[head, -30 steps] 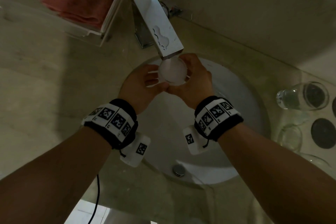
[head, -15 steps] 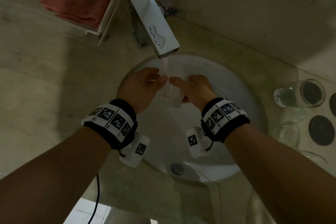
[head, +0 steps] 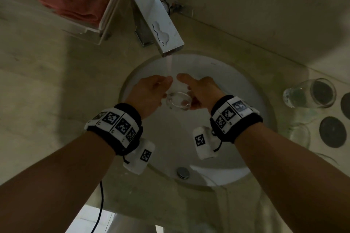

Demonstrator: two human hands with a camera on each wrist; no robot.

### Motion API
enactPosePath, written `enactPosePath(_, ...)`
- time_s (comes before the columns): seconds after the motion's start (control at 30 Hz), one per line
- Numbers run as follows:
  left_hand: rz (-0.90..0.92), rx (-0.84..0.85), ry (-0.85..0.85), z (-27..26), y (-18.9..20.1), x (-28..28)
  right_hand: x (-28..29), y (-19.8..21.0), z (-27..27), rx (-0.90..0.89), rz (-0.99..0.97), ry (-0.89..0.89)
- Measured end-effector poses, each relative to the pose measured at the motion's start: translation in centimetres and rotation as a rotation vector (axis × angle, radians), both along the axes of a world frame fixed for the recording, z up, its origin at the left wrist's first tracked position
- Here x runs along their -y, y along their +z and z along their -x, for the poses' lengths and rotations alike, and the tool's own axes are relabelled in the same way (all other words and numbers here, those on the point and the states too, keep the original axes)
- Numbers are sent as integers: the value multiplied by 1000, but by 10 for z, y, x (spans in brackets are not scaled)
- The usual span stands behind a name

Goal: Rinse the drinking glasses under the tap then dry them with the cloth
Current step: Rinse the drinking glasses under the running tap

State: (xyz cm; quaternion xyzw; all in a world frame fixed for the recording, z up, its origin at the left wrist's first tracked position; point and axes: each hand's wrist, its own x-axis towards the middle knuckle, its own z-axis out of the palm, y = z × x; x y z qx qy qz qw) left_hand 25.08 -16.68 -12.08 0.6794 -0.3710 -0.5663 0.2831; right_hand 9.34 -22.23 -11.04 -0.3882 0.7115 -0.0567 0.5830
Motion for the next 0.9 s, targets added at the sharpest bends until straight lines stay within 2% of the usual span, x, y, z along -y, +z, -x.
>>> enactPosePath(0.13,-37,-104,59,4,5,5,0,3,-10,57,135,89)
enactPosePath(0.3,0,-137,92,4,8,15,-4,5,-15,56,304,215)
enactPosePath(0.37,22,-117,82,3,7,18,-4,7,-17,62,337,212)
enactPosePath(0.47,92,-83,58,4,13,23,-4,8,-20,109,329,148)
enactPosePath(0.57,126,-154,-7,3,14,30,-4,10,-21,199,269,91)
enactPosePath(0.73,122,-159,-29,1,16,35,3,14,-19,358,124,41)
enactPosePath(0.9,77,-113,-13,-4,11,35,10,12,-15,391,119,-16)
